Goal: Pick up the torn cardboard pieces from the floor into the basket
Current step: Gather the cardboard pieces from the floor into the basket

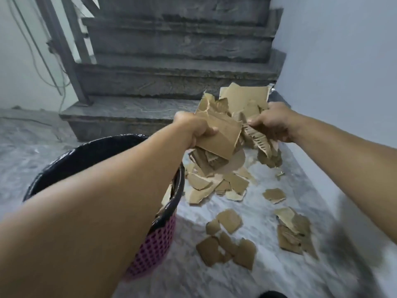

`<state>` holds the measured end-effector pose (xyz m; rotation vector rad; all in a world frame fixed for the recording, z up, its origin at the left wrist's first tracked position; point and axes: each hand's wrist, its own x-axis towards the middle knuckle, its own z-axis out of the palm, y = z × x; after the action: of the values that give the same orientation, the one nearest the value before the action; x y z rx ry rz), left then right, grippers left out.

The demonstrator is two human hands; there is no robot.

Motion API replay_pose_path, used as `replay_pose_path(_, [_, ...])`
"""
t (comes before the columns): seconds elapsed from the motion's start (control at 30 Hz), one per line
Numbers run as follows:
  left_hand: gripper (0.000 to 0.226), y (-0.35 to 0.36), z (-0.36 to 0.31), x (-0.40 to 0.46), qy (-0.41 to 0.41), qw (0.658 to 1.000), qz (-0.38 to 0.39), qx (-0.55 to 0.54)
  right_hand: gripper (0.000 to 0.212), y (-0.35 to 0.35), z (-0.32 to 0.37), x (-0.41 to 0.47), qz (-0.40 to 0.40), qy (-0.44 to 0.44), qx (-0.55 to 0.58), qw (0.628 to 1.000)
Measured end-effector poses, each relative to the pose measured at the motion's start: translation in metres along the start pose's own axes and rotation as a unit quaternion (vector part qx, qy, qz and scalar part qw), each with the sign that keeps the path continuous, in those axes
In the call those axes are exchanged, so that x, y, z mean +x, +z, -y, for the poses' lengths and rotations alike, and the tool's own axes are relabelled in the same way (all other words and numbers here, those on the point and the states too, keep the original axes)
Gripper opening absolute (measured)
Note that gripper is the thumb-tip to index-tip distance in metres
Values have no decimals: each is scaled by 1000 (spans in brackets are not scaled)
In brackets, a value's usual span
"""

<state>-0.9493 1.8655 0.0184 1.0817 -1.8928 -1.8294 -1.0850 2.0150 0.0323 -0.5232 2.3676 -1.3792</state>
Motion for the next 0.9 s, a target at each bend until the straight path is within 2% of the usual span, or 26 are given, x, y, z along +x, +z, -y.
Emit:
replay_pose_path(0.07, [59, -38, -12, -11, 3, 1000, -27, 5, 20, 16, 29, -5, 7, -24, -22, 999])
replay_pose_path(0.13, [62, -84, -13, -21, -6, 998, -57, 13, 25, 43, 55, -14, 18, -33, -42, 998])
replay_pose_path(0.23, [62, -148, -1, -33, -26, 995, -93, 8, 27, 100, 80, -34, 64, -44, 2, 997])
replay_pose_path(0.43, [70, -215, 57, -42, -67, 987, -143, 9, 35, 197, 67, -57, 108, -19, 33, 993])
replay_pose_path(0.5, [65, -225, 84, -41, -67, 986, -136, 68, 36, 217, 51, -62, 126, 5, 9, 992])
replay_pose_path(0.57, [55, -231, 109, -42, -55, 976, -122, 171, 33, 228, 32, -65, 129, -17, -61, 990])
replay_pose_path(0.67, [56, -242, 131, -45, -6, 929, -180, 324, 30, 228, 14, -67, 25, -91, -185, 978])
replay_pose_path(0.73, [51, -247, 138, -47, 26, 899, -244, 363, 23, 224, 7, -71, -34, -110, -209, 971])
replay_pose_path(0.77, [48, -248, 140, -48, 39, 880, -272, 387, 21, 221, 4, -71, -56, -111, -216, 968])
replay_pose_path(0.83, [44, -249, 144, -49, 45, 822, -315, 472, 23, 217, -2, -75, -76, -111, -245, 960])
replay_pose_path(0.87, [45, -249, 146, -50, 30, 800, -332, 499, 25, 215, -3, -78, -71, -82, -246, 963])
replay_pose_path(0.9, [48, -251, 147, -52, -5, 798, -338, 500, 21, 213, -4, -80, -64, -44, -229, 970])
